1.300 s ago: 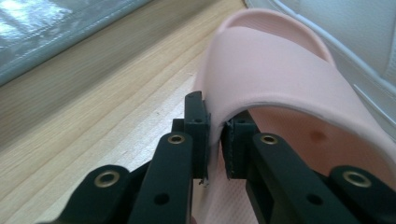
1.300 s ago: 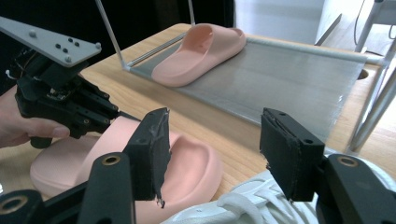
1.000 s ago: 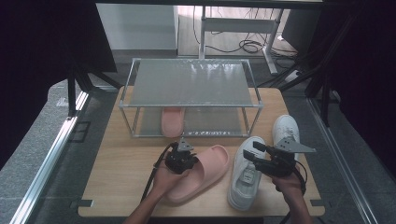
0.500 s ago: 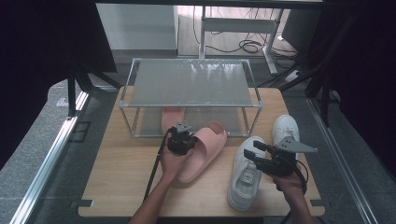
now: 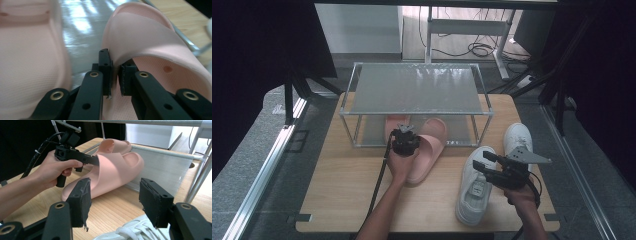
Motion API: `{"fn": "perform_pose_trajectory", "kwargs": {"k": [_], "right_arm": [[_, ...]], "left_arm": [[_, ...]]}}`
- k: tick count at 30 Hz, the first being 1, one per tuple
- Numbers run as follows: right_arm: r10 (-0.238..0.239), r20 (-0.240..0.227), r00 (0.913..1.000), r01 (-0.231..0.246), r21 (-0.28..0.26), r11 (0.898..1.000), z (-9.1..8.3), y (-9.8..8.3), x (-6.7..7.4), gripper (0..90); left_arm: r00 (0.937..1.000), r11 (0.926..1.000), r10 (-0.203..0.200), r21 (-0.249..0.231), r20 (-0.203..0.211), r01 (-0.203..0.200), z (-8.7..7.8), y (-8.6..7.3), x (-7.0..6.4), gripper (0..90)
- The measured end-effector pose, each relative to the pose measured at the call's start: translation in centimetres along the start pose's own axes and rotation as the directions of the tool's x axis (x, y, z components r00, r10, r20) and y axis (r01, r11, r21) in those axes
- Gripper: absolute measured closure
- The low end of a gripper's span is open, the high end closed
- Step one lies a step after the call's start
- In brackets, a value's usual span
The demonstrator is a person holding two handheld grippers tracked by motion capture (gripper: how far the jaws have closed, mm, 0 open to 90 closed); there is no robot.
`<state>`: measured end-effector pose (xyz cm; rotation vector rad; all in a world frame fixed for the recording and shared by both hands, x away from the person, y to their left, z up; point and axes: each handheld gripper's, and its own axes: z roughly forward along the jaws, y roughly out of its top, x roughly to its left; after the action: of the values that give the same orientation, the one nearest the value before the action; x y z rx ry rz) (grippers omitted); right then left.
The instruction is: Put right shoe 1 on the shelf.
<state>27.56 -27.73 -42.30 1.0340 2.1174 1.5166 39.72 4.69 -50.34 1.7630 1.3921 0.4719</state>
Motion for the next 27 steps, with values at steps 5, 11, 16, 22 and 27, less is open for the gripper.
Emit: {"fn": "perform_pose_trajectory", "kwargs": {"k": [5,11,16,22,27], "right_arm": [[0.005,0.003,1.0,-0.005,0.002,1.0,0.1,-0.1,-0.1,43.7],[0.001,-0.001,1.0,-0.001,0.006,1.0,0.2,-0.1,0.0,43.7],[0.003,0.002,1.0,-0.003,0.008,1.0,0.2,-0.1,0.0,43.7],[0.004,0.002,1.0,-0.004,0.007,1.0,0.2,-0.1,0.1,43.7],[0.003,0.003,1.0,-0.003,0.01,1.0,0.4,-0.2,0.1,43.7]], "left_arm": [[0.9999,0.9999,-0.011,0.001,-0.011,0.011,0.4,-0.3,0.4,81.0],[0.9998,1.0,-0.003,0.002,0.018,0.003,0.2,-0.2,0.4,72.6],[0.9991,0.9996,0.028,-0.01,0.03,-0.028,-1.1,-0.1,0.3,63.5],[0.9956,0.9979,0.062,-0.023,0.071,-0.06,-3.5,-0.9,0.8,68.4],[0.9865,0.995,0.099,-0.021,0.13,-0.097,-5.3,-1.8,0.5,86.3]]}}
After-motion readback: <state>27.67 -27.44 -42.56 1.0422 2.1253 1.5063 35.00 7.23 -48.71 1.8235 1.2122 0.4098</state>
